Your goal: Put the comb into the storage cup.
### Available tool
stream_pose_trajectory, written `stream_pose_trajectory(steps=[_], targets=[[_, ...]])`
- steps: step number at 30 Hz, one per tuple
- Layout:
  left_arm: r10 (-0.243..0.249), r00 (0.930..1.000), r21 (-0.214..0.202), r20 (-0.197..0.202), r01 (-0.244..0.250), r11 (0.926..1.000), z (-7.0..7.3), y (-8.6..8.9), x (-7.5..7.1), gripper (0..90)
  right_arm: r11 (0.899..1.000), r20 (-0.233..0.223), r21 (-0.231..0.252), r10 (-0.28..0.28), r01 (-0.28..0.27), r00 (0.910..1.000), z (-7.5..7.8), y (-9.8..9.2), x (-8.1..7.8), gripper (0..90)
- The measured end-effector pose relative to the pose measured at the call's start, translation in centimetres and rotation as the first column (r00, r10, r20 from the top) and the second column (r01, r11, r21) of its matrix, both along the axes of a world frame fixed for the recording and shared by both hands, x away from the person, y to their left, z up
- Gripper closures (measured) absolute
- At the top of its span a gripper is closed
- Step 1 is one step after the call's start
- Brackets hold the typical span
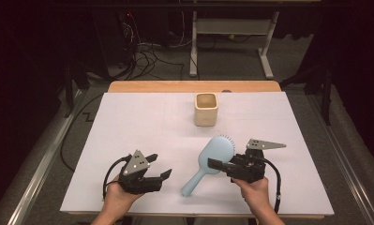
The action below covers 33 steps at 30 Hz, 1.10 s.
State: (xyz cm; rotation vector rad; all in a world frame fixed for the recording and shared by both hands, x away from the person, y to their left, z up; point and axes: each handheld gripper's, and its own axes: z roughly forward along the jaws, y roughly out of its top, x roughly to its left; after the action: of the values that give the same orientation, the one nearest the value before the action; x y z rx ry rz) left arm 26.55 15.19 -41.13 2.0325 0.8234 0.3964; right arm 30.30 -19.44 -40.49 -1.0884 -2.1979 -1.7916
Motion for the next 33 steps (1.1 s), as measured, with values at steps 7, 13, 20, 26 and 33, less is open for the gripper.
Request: stream_pose_trajectory(steps=[7,13,20,26,33], targets=[[0.048,0.9988,-0.019,0.007,-0.048,0.9987,0.0,1.8,0.1,30.8,1.0,-0.005,-0.012,-0.017,0.017,0.9998,0.3,-0.8,0.1,54.4],[0.074,0.9971,-0.024,0.015,-0.074,0.997,0.2,3.0,0.1,30.7,0.999,-0.006,-0.019,-0.03,0.03,0.9995,0.5,-1.5,0.1,54.3],[0.119,0.9926,-0.032,0.025,-0.118,0.9925,0.0,4.8,0.2,30.8,0.999,-0.009,-0.026,-0.037,0.037,0.9993,0.6,-1.9,0.1,54.2],[0.171,0.9848,-0.042,0.031,-0.17,0.9846,-0.2,6.7,0.1,31.0,0.999,-0.01,-0.021,-0.046,0.046,0.9989,0.7,-2.3,0.1,54.2],[0.237,0.9709,-0.051,0.036,-0.235,0.9707,-0.3,9.0,-0.1,31.0,0.998,-0.007,-0.019,-0.058,0.058,0.9983,0.9,-2.8,0.2,54.1]])
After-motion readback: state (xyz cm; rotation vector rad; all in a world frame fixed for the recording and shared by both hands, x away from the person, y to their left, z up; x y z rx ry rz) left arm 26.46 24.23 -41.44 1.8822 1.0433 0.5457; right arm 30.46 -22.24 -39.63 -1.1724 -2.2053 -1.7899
